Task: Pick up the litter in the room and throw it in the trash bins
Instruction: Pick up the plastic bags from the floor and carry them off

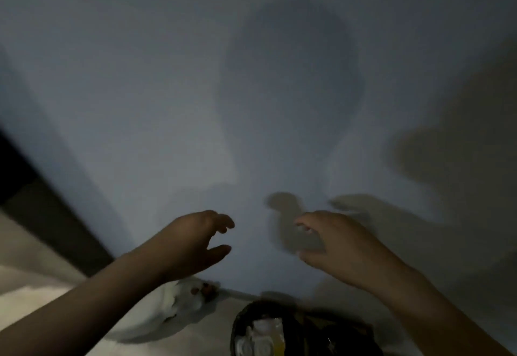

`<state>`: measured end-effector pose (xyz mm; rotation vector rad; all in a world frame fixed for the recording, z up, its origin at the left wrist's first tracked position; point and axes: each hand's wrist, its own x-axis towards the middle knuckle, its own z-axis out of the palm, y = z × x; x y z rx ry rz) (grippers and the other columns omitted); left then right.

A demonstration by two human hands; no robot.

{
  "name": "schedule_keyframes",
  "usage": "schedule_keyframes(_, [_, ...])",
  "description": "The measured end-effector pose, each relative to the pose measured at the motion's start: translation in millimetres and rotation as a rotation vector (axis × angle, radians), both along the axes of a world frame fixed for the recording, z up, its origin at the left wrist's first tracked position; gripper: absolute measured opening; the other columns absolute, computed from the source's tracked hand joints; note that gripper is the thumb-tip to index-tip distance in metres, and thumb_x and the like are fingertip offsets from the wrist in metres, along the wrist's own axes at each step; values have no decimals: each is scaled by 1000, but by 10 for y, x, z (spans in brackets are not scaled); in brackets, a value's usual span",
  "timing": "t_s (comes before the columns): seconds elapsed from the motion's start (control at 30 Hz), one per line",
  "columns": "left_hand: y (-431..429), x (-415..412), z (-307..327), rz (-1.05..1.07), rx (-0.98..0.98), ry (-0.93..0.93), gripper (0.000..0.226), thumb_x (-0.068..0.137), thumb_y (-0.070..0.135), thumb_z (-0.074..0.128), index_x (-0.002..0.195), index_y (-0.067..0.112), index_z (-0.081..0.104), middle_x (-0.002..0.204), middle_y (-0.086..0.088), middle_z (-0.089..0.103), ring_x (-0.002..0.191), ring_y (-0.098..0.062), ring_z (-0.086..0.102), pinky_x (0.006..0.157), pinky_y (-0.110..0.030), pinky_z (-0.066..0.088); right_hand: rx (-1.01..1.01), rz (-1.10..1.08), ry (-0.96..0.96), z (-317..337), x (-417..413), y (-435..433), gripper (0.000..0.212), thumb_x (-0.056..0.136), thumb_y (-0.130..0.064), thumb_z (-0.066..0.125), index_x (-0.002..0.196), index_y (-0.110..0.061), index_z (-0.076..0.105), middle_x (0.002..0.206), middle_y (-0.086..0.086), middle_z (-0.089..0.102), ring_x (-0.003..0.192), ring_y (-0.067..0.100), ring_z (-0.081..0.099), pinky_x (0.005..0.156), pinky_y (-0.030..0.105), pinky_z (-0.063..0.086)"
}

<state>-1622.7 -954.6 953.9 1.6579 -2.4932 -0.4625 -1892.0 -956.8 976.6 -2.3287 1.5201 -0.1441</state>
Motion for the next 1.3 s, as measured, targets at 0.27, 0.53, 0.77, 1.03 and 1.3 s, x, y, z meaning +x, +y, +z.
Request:
schedule_keyframes(0.27, [1164, 1048, 419, 458, -118, 57, 39, 85, 43, 62, 123, 38, 53, 113, 20, 59, 95, 4, 57, 81, -16, 49, -121, 469, -35, 405, 1448, 89, 48, 85, -47, 60, 130, -33, 49, 122, -13, 55, 107, 4, 53, 90, 22, 43])
schedule_keyframes(0.53, [2623, 2173, 615, 811, -176, -5, 35, 86, 43, 62, 119, 38, 54, 112, 21, 58, 98, 3, 56, 70, -6, 41, -199, 846, -85, 694, 3147, 776, 50, 84, -43, 62, 132, -32, 51, 124, -14, 56, 108, 1, 53, 85, 13, 38])
schedule_keyframes(0.77, [4272, 3284, 652, 1104, -204, 2, 38, 86, 46, 60, 123, 40, 51, 112, 25, 54, 98, 7, 53, 78, -8, 42, -233, 1097, -86, 722, 4767, 2025, 47, 82, -40, 62, 127, -29, 54, 120, -9, 58, 109, 9, 56, 90, 27, 45])
schedule_keyframes(1.03, [5928, 4390, 713, 1339, -203, -4, 42, 87, 48, 56, 128, 41, 47, 117, 26, 53, 102, 8, 51, 86, -13, 47, -193, 1234, -123, 629, 6410, 3414, 45, 83, -44, 61, 126, -33, 53, 117, -15, 56, 108, 5, 53, 91, 25, 43])
schedule_keyframes(1.3, [6723, 5300, 519, 1483, -234, 65, 42, 87, 45, 59, 127, 39, 49, 117, 23, 56, 102, 6, 53, 87, -18, 49, -178, 1349, -83, 555, 7664, 4157, 44, 83, -45, 61, 126, -34, 54, 119, -17, 56, 109, 1, 52, 92, 22, 43])
